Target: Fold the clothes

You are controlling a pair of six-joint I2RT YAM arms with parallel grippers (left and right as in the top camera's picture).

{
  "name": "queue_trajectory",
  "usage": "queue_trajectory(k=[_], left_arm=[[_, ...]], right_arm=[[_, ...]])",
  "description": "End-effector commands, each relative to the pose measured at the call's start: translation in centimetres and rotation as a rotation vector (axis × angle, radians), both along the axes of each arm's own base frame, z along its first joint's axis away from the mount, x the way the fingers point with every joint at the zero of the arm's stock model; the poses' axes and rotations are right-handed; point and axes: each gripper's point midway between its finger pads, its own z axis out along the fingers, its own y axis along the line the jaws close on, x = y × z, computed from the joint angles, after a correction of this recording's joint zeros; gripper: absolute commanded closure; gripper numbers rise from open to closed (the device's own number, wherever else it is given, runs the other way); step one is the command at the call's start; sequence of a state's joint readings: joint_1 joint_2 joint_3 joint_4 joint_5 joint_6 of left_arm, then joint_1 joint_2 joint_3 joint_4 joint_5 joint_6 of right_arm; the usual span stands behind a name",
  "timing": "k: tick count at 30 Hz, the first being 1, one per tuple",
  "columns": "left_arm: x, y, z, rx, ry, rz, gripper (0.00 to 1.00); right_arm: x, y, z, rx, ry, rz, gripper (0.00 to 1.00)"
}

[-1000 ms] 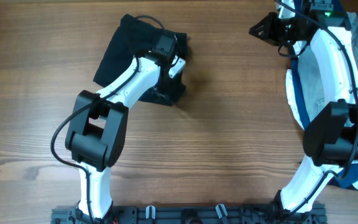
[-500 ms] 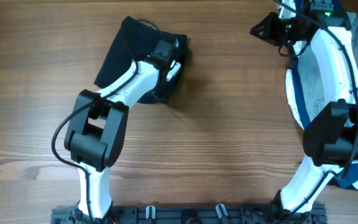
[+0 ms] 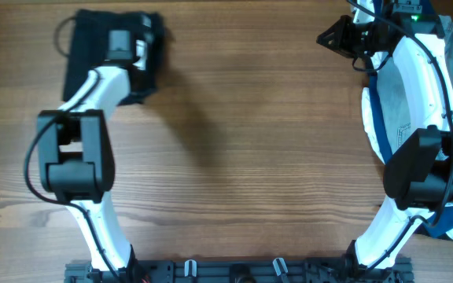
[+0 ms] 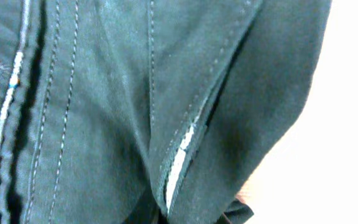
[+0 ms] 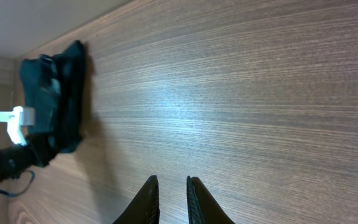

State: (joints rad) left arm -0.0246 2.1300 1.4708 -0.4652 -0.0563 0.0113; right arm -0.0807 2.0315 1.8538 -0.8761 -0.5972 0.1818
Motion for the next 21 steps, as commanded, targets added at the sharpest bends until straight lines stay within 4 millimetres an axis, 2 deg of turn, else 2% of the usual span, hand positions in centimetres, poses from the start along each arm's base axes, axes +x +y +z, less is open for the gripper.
queue_trajectory(k=[1, 3, 4, 8, 9, 11, 14, 18, 19, 20, 21], left_arm=[[1.9, 4.9, 0.1, 0.083, -0.083, -0.014, 0.96], [3.1, 6.5, 0.5, 0.122, -0.133, -0.043, 0.96], [3.5, 6.5, -0.1, 0.148, -0.138, -0.1, 0.96], [3.4, 5.0, -4.8, 0.11, -0.097, -0.208, 0.96], [3.6, 4.6, -5.3, 0.102, -0.101, -0.215, 0.96], [4.7, 3.8, -5.1, 0.11, -0.149, -0.23, 0.96], [7.0, 1.4, -3.4, 0.126, -0.262, -0.269, 0.96], [7.1, 0.9, -3.4, 0.13, -0.265, -0.275, 0.95], [7.1, 1.1, -3.3, 0.131, -0.268, -0.271, 0.79], [7.3, 1.4, -3.0, 0.139, -0.278, -0.252, 0.58], [7.7, 2.4, -1.9, 0.173, -0.297, -0.19, 0.43]], right_arm=[[0.0, 0.1, -0.7, -0.007, 0.02, -0.009, 0.84], [0.0, 0.0, -0.8, -0.005, 0.027, -0.021, 0.84], [0.1, -0.1, -0.8, -0.009, 0.033, -0.033, 0.84], [0.2, -0.5, -1.0, -0.029, 0.035, -0.046, 0.85], [0.2, -0.7, -1.2, -0.039, 0.039, -0.057, 0.84], [0.2, -0.9, -1.3, -0.047, 0.05, -0.077, 0.84], [0.3, -0.7, -1.4, -0.064, 0.046, -0.076, 0.84], [0.3, -0.7, -1.4, -0.064, 0.046, -0.076, 0.83], [0.4, -0.7, -1.3, -0.064, 0.04, -0.076, 0.76], [0.6, -0.7, -1.2, -0.065, 0.029, -0.077, 0.57], [0.8, -0.7, -1.1, -0.065, 0.021, -0.076, 0.52]])
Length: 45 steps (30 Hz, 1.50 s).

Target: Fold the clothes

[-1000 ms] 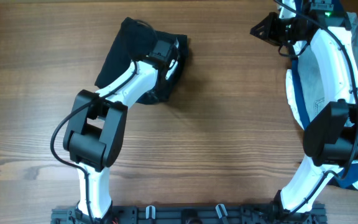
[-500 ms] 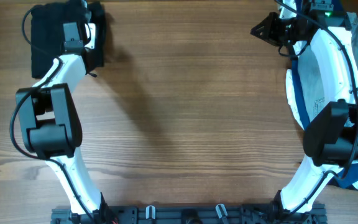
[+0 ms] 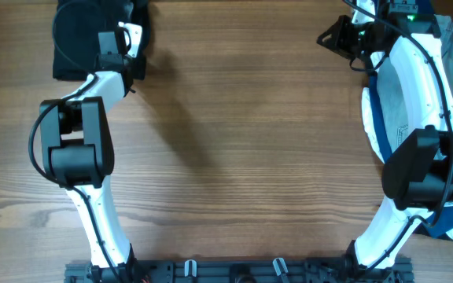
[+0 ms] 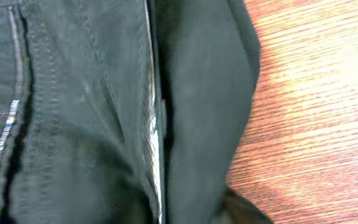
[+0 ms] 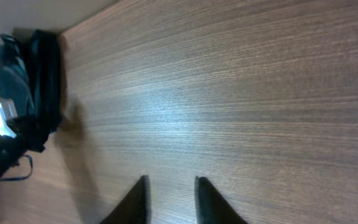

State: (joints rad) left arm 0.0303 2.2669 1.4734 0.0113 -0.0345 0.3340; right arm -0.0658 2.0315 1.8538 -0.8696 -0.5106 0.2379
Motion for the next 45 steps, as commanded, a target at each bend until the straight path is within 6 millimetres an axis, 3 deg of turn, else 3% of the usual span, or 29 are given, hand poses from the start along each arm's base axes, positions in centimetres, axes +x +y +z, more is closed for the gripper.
queue_trajectory(k=[1, 3, 4, 7, 9, 12, 15, 20, 26, 28, 31, 34, 39, 45], left_arm=[[-0.2, 0.9, -0.2, 0.016, -0.01, 0.102, 0.35], [0.2, 1.8, 2.9, 0.04, -0.069, 0.157, 0.31], [0.4, 2.0, 5.5, 0.043, -0.112, 0.164, 0.26], [0.2, 1.3, 11.0, 0.027, -0.186, 0.146, 0.17], [0.3, -0.4, 11.8, -0.02, -0.196, 0.063, 0.13], [0.7, -0.7, 10.7, -0.064, -0.193, 0.025, 0.09], [2.1, 1.9, 8.5, -0.058, -0.228, 0.067, 0.04], [3.9, 8.7, 3.0, -0.053, -0.327, 0.163, 0.0], [2.7, 11.4, -2.7, -0.101, -0.273, 0.169, 0.0], [2.4, 12.6, -2.9, -0.124, -0.274, 0.204, 0.0], [1.1, 16.9, -2.9, -0.231, -0.294, 0.366, 0.01], [0.0, 19.4, -3.3, -0.255, -0.285, 0.434, 0.02], [0.1, 19.0, -3.4, -0.239, -0.279, 0.409, 0.02], [1.2, 14.0, -4.3, -0.009, -0.198, 0.111, 0.02]], right_arm=[[0.5, -0.1, -0.5, -0.016, -0.008, -0.007, 0.49], [0.5, -0.1, -0.5, -0.016, -0.009, -0.006, 0.47], [0.5, -0.1, -0.5, -0.016, -0.009, -0.006, 0.47], [0.5, -0.1, -0.5, -0.017, -0.01, -0.004, 0.47], [0.5, -0.1, -0.5, -0.017, -0.01, -0.004, 0.47], [0.4, -0.1, -0.5, -0.016, -0.004, -0.005, 0.47], [0.3, -0.1, -0.6, -0.015, 0.004, -0.006, 0.47], [-0.4, -0.7, -1.3, -0.072, 0.02, 0.019, 0.44], [-0.4, -0.5, -1.3, -0.06, 0.032, -0.001, 0.44], [-0.4, -0.2, -1.3, -0.061, 0.031, 0.006, 0.44], [-0.5, 0.1, -1.3, -0.06, 0.032, 0.011, 0.44], [-0.5, 0.5, -1.3, -0.061, 0.03, 0.019, 0.44], [-0.4, 0.9, -1.2, -0.05, 0.035, 0.009, 0.44], [-0.4, 1.0, -1.3, -0.051, 0.037, 0.009, 0.44]])
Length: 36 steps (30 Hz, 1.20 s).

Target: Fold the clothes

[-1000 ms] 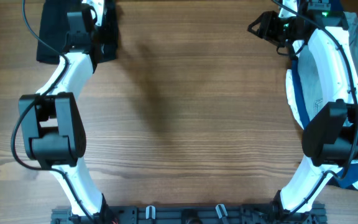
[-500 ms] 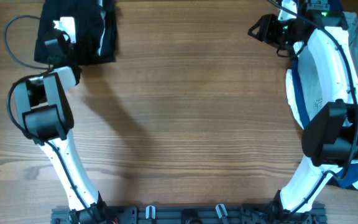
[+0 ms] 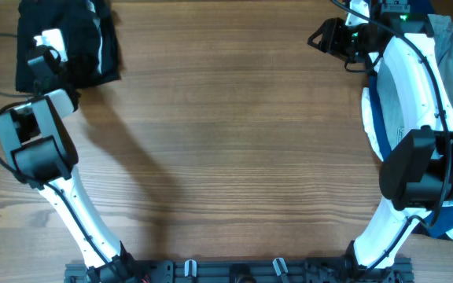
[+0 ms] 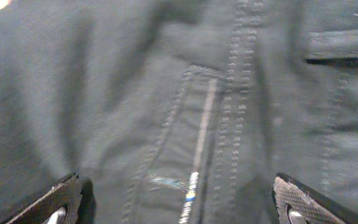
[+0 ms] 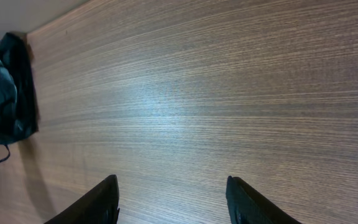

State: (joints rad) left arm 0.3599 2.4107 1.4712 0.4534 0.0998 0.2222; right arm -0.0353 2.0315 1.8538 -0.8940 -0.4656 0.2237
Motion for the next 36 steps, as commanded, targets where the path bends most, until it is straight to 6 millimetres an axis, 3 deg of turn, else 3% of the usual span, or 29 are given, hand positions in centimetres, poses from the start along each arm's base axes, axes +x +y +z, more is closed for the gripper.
queue_trajectory(k=[1, 3, 12, 14, 16, 17, 19, 21, 24, 26, 28, 31, 34, 36], left_arm=[[-0.1, -4.9, -4.8, 0.122, 0.133, -0.183, 0.02], [0.1, -5.9, -5.3, 0.122, 0.132, -0.2, 0.01], [0.2, -6.2, -5.4, 0.118, 0.128, -0.21, 0.0], [0.8, -5.7, -3.1, 0.098, 0.077, -0.171, 0.0], [1.1, -5.8, 0.7, 0.042, 0.038, -0.135, 0.0], [1.1, -5.9, 3.2, 0.007, 0.014, -0.115, 0.0], [0.4, -6.2, 7.6, -0.016, 0.006, -0.104, 0.0], [-2.7, -7.4, 13.8, -0.098, 0.046, -0.072, 0.0], [-7.1, -10.5, 21.1, -0.26, 0.035, -0.051, 0.0], [-9.5, -13.6, 24.8, -0.328, 0.021, -0.104, 0.0], [-10.6, -16.0, 26.2, -0.349, 0.023, -0.173, 0.0], [-11.1, -18.7, 27.2, -0.348, 0.021, -0.232, 0.0], [-11.0, -19.0, 26.9, -0.35, 0.029, -0.237, 0.0], [-11.0, -19.0, 26.9, -0.349, 0.029, -0.237, 0.0]], right_arm=[[0.1, 0.0, -0.7, -0.011, 0.016, -0.012, 0.44], [0.1, 0.1, -0.7, -0.016, 0.016, -0.011, 0.44], [0.2, 0.1, -0.6, -0.018, 0.006, -0.007, 0.44], [0.5, -0.1, 0.4, -0.044, -0.042, 0.01, 0.17], [0.4, -2.1, 2.9, -0.174, -0.12, -0.017, 0.01], [0.4, -2.9, 4.4, -0.226, -0.159, -0.034, 0.01], [-0.7, -3.7, 9.5, -0.289, -0.281, -0.044, 0.0], [-3.0, -3.7, 15.1, -0.325, -0.416, -0.028, 0.01], [-6.4, -3.6, 20.6, -0.374, -0.549, 0.005, 0.0], [-9.4, -3.5, 23.0, -0.375, -0.587, 0.001, 0.0], [-12.3, -3.3, 24.6, -0.363, -0.602, -0.006, 0.0], [-18.6, -3.2, 25.7, -0.346, -0.568, -0.019, 0.0], [-21.6, -3.1, 26.2, -0.347, -0.565, -0.018, 0.0], [-22.4, -3.1, 26.6, -0.347, -0.579, -0.02, 0.0]])
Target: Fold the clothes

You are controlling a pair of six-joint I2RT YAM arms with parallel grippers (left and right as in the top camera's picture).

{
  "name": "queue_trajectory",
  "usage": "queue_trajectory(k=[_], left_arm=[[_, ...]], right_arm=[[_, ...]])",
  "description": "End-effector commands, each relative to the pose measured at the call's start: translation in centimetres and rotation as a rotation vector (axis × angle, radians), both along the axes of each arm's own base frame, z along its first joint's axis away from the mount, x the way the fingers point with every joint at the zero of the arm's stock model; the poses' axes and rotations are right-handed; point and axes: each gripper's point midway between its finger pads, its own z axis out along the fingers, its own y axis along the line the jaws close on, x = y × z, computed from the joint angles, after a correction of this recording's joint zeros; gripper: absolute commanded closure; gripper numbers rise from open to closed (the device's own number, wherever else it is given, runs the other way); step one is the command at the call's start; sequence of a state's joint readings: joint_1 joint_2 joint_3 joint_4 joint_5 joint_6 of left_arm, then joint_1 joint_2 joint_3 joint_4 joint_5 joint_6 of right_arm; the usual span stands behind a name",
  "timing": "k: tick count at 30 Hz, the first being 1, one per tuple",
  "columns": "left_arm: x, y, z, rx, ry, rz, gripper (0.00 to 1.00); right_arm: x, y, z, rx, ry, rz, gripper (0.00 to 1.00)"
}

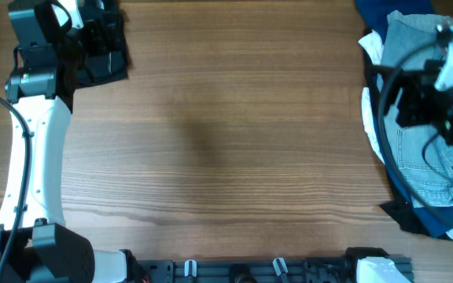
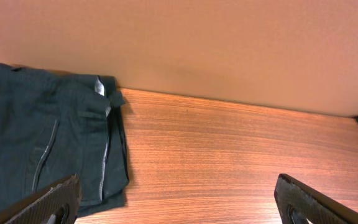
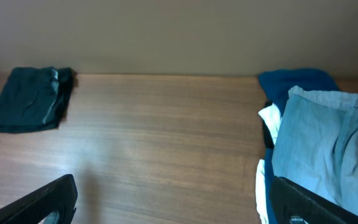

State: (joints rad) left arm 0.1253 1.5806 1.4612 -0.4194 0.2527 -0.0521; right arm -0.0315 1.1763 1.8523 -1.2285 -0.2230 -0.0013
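Note:
A dark folded garment (image 1: pixel 107 52) lies flat at the table's back left corner, also seen in the left wrist view (image 2: pixel 42 149) and far off in the right wrist view (image 3: pixel 30 99). My left gripper (image 2: pixel 182 208) hangs open above the table just right of it, holding nothing. A pile of unfolded clothes (image 1: pixel 419 157) sits at the right edge, with light blue jeans (image 3: pixel 319 137) on top of blue cloth (image 3: pixel 297 81) and white cloth. My right gripper (image 3: pixel 179 208) is wide open and raised by the pile's left side, with nothing in it.
The wooden table (image 1: pixel 234 134) stretches between the garment and the pile. A plain wall (image 2: pixel 197 43) stands behind the table's far edge. The left arm (image 1: pixel 34 157) runs along the left side.
My left gripper was open low on the dark garment; it is now raised clear, with the garment left in the corner. The right arm has come back over the pile, its jaws wider.
At first my left gripper was down on the dark garment at the back left, while the right gripper was nearly shut. The garment then lay further left, then in the corner under open fingers. Now both grippers are raised and open.

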Motion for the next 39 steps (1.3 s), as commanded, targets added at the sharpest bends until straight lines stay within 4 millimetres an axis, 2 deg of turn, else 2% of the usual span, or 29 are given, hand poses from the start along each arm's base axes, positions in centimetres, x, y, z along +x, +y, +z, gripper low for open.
queue_trajectory(k=[1, 6, 9, 11, 14, 19, 25, 28, 31, 33, 39], left_arm=[[0.1, -0.3, -0.3, -0.023, 0.008, -0.006, 0.0], [0.1, -0.3, -0.3, -0.023, 0.008, -0.006, 0.0], [0.1, -0.2, -0.3, -0.023, 0.008, -0.005, 0.0], [0.1, -0.3, -0.3, -0.023, 0.008, -0.006, 0.0], [0.1, -0.3, -0.3, -0.023, 0.008, -0.006, 0.0], [0.1, -0.2, -0.3, -0.022, 0.007, -0.005, 0.0], [0.1, -0.2, -0.3, -0.023, 0.008, -0.005, 0.0], [0.1, -0.3, -0.3, -0.023, 0.008, -0.006, 0.0], [0.1, -0.3, -0.3, -0.023, 0.008, -0.006, 0.0], [0.1, -0.3, -0.3, -0.023, 0.008, -0.006, 0.0], [0.1, -0.3, -0.3, -0.023, 0.008, -0.006, 0.0]], right_arm=[[-0.2, -0.1, 0.1, 0.002, -0.001, -0.011, 0.0], [0.1, -0.4, -1.9, -0.014, 0.083, -0.02, 0.0], [1.8, -0.7, -1.9, -0.027, -0.052, -0.039, 0.0], [2.1, -0.8, -3.1, -0.027, -0.2, -0.041, 0.0], [0.6, 0.1, -7.0, 0.002, -0.422, -0.004, 0.0], [-2.9, 1.2, -16.2, 0.02, -0.633, 0.019, 0.0], [-3.5, 0.3, -21.8, 0.009, -0.648, -0.034, 0.0], [-3.6, 0.4, -23.4, 0.011, -0.634, -0.032, 0.0], [-3.5, 0.4, -23.9, 0.011, -0.615, -0.029, 0.0], [-3.5, 0.3, -25.3, 0.005, -0.558, -0.033, 0.0], [-3.4, 0.3, -25.5, 0.003, -0.551, -0.032, 0.0]])
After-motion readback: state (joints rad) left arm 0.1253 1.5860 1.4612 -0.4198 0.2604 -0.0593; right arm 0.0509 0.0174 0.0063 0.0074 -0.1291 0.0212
